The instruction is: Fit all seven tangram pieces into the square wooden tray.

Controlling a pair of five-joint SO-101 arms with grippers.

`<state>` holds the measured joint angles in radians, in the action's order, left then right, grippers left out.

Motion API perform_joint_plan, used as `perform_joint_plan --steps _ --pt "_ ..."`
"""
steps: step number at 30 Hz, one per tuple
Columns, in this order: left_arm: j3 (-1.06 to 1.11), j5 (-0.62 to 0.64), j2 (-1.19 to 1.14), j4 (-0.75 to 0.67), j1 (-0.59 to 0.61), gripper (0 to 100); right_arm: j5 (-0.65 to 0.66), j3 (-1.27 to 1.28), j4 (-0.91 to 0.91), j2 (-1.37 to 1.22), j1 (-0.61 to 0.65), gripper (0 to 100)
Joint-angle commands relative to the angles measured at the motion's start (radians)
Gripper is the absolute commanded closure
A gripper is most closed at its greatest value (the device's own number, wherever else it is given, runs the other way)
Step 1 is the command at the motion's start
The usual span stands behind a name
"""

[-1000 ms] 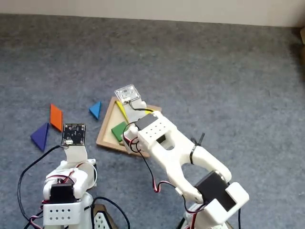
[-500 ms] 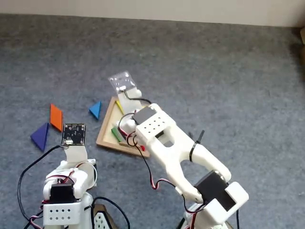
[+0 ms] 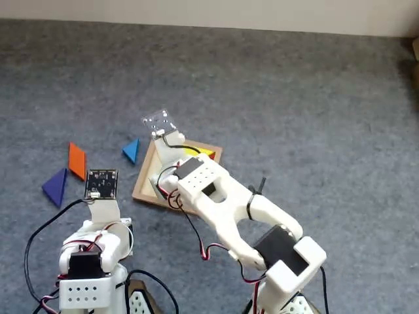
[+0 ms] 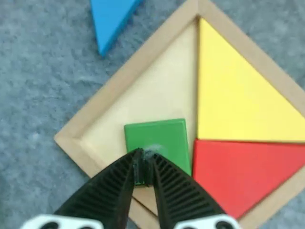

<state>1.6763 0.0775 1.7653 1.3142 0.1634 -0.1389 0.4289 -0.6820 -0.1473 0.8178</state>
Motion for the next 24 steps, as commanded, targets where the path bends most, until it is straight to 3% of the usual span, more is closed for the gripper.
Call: perform_joint_plan --steps 1,5,11,16,24 --pt "0.019 -0.005 0.047 0.005 0.01 100 -0.002 0.01 -0.09 0.016 -0.045 98.0" --pt "0.019 -0.005 0.047 0.005 0.01 100 0.006 0.01 -0.174 0.018 -0.105 98.0" --pt "0.019 -0.005 0.047 0.005 0.01 100 0.21 0.001 -0.295 0.021 -0.151 98.0" --pt "0.019 -0.005 0.047 0.005 0.01 100 0.215 -0.027 -0.377 0.065 -0.165 98.0" --pt "0.019 -0.005 0.047 0.005 0.01 100 0.216 -0.038 -0.458 0.403 -0.165 98.0"
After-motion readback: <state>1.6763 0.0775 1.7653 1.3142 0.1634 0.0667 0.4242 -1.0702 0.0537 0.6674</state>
